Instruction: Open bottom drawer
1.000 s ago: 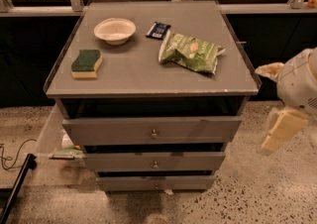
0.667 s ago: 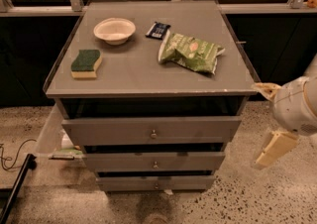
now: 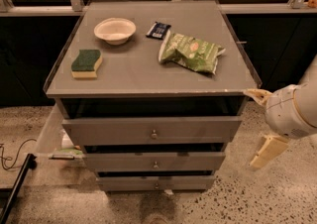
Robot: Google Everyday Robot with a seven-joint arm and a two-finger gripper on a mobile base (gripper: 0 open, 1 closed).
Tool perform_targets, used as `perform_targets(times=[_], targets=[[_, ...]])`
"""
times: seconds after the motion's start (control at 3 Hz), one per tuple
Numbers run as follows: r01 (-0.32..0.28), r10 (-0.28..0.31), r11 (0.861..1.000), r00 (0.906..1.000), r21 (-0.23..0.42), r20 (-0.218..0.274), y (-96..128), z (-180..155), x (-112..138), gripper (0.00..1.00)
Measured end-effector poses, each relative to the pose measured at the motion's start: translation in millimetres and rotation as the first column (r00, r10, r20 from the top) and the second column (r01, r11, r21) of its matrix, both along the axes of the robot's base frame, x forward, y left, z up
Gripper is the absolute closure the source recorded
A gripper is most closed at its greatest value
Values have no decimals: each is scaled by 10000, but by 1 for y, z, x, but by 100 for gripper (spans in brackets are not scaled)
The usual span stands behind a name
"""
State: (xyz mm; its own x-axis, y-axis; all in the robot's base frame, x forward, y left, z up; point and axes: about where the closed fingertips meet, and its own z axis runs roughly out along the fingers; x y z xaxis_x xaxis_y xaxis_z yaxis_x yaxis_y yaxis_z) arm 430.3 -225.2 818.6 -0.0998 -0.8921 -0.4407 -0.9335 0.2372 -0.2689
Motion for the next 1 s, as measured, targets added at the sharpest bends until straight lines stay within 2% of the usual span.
perform_targets(times=[0.33,0.67,1.0], targets=[[-106,104,9998,9999,145,124,3,1,-5,0],[-129,117,9979,9997,642,191,9,-30,-13,0],[126,-175,9922,9991,1243,385,11,-78,-18,0]])
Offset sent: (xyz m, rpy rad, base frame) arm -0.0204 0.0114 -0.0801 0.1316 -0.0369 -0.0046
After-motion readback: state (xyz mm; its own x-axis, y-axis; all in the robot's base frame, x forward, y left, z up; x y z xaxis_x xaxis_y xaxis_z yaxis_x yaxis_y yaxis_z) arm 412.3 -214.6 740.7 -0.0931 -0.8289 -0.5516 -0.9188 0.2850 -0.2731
